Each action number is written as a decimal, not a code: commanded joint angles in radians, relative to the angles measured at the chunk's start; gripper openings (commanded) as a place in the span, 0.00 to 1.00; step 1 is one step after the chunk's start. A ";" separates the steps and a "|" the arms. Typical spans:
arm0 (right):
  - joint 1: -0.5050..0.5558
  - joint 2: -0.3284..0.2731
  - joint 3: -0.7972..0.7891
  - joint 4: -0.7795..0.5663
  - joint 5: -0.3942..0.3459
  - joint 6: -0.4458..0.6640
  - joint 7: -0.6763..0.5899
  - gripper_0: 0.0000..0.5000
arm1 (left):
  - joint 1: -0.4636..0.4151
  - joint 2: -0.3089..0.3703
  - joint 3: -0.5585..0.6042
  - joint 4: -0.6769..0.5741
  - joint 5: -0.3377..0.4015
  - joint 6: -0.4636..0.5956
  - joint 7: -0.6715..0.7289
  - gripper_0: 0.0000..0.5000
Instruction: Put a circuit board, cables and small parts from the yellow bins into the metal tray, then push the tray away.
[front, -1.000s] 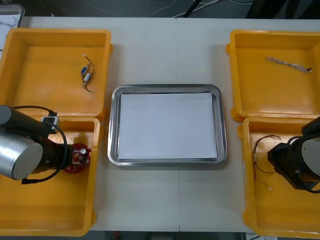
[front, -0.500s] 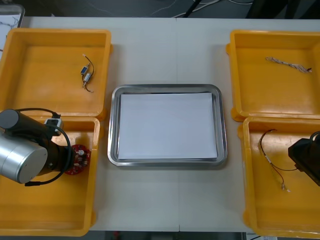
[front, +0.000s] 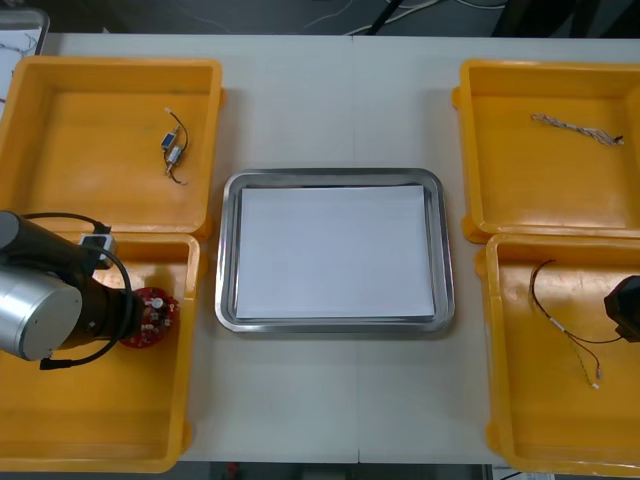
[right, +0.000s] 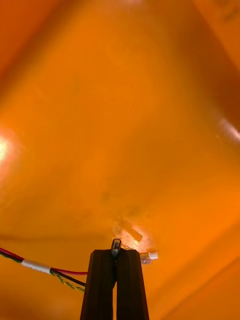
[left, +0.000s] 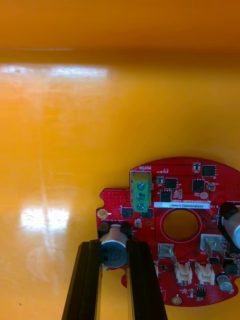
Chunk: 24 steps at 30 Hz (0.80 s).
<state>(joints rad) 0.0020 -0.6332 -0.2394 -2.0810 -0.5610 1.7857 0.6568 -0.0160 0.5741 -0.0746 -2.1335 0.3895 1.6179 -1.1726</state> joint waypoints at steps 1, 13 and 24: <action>0.041 -0.037 -0.067 -0.011 -0.020 0.012 0.109 0.00 | 0.050 -0.016 0.102 -0.042 0.065 0.010 -0.203 0.00; 0.104 -0.040 -0.086 -0.011 -0.016 -0.003 0.172 0.00 | 0.169 -0.008 0.164 -0.129 0.074 0.008 -0.262 0.00; 0.111 -0.042 -0.087 -0.011 -0.027 -0.012 0.192 0.23 | 0.281 -0.005 0.240 -0.154 0.101 -0.069 -0.331 0.00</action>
<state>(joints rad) 0.0914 -0.6349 -0.2948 -2.0807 -0.5834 1.7835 0.8183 0.2112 0.5733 0.1065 -2.2509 0.4720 1.5663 -1.4247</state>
